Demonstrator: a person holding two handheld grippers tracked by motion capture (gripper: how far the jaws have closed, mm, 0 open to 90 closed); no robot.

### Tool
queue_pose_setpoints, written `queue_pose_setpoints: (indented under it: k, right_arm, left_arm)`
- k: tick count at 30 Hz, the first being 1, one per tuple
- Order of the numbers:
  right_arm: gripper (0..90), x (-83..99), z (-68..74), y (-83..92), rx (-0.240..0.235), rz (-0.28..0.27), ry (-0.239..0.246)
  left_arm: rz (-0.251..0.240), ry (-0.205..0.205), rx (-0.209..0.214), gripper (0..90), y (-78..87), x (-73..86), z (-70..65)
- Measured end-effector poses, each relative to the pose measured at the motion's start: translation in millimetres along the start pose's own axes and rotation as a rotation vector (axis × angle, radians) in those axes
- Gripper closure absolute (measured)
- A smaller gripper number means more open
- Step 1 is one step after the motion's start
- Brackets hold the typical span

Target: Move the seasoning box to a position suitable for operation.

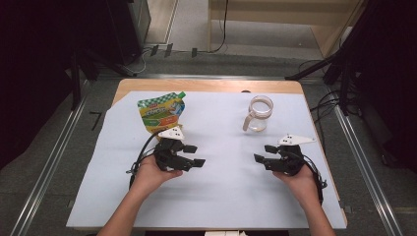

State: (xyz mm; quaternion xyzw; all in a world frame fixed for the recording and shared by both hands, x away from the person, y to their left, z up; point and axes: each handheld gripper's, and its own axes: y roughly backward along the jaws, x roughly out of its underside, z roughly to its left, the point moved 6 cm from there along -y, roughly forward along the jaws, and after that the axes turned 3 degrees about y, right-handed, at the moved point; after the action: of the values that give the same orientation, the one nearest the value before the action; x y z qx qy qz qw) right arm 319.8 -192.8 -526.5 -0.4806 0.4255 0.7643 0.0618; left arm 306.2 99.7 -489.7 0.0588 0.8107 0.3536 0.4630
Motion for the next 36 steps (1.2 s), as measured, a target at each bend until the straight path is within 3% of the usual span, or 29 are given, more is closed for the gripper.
queue_pose_setpoints:
  k: [3, 12, 15, 18, 23, 32, 36]
  right_arm:
    - [44.3, -1.3, -0.7, 0.4, -0.008, 0.002, -0.007]
    - [40.9, -1.1, -7.0, -0.2, 0.033, -0.002, -0.01]
    - [40.9, 0.5, -9.8, 0.0, 0.028, -0.002, -0.044]
    - [40.4, -0.5, -11.6, -0.6, 0.047, -0.006, -0.021]
    - [39.8, -2.1, -15.8, -2.0, 0.065, 0.006, -0.033]
    - [40.3, -13.0, -34.1, -4.2, 0.104, -0.001, -0.048]
    - [41.7, -25.0, -44.2, -9.3, 0.146, -0.018, -0.048]
  left_arm:
    - [-0.01, -0.001, -0.016, 35.4, 1.2, 0.6, -0.2]
    - [-0.029, -0.001, 0.002, 36.3, 2.3, -1.5, 1.3]
    - [-0.032, 0.013, 0.018, 36.5, -0.5, -2.3, 2.4]
    - [-0.017, 0.001, 0.012, 36.5, -1.4, -2.1, 1.6]
    - [-0.034, 0.014, 0.034, 36.5, -0.9, -7.0, -0.1]
    - [-0.01, -0.019, 0.0, 36.5, -1.9, -5.1, -0.4]
    - [-0.012, -0.027, 0.01, 36.5, -2.3, -5.6, -2.8]
